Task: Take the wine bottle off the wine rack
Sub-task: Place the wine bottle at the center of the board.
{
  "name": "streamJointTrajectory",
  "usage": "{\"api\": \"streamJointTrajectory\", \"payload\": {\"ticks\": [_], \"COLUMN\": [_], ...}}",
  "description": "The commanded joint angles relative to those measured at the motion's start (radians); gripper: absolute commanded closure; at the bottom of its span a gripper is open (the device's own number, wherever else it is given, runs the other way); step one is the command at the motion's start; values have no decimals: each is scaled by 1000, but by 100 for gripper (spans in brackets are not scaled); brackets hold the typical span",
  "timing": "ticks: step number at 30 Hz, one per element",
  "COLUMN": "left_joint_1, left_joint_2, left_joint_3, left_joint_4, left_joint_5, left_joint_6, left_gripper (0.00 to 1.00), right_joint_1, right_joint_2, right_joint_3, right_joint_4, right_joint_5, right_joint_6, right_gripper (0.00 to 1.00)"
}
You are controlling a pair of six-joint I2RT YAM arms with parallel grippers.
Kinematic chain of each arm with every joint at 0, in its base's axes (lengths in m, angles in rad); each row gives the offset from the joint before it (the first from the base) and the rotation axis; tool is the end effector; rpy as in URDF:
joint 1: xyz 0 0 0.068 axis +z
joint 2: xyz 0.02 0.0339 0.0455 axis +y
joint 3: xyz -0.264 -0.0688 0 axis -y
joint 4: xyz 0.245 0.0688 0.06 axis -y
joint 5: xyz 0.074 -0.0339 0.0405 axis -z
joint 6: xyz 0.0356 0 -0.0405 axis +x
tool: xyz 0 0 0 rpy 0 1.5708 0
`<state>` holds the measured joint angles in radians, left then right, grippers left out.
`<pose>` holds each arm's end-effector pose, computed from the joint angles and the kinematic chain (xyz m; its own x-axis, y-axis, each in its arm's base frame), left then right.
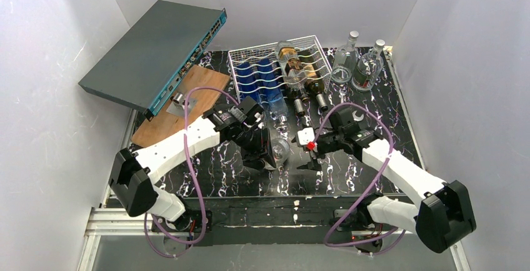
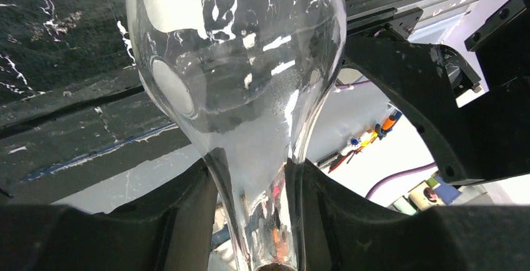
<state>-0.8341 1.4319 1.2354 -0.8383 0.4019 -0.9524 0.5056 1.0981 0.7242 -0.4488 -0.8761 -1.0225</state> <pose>0.1845 -0.2241 0.2942 -0.9997 -0.0141 -0.0220 0.0023 0.7916 -0.6111 0.1754 0.1284 0.2440 0.3205 -0.4470 -0.8351 -0.9472 -0.1430 -0.2870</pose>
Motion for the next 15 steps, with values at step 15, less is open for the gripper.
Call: {"api": "streamJointTrajectory", "payload": {"ticks": [15], "left_joint_1": [-22], "left_joint_2": [89], "left_joint_3": [158], "left_joint_4": [41], "left_joint_5": [167], "left_joint_6": [-12], "left_gripper": [86], "right_joint_1": [120], "right_joint_2": [65], "right_joint_3": [-85], "right_joint_4": [361], "right_joint_5": [113], "right_joint_6": [125], "right_gripper": [0]}}
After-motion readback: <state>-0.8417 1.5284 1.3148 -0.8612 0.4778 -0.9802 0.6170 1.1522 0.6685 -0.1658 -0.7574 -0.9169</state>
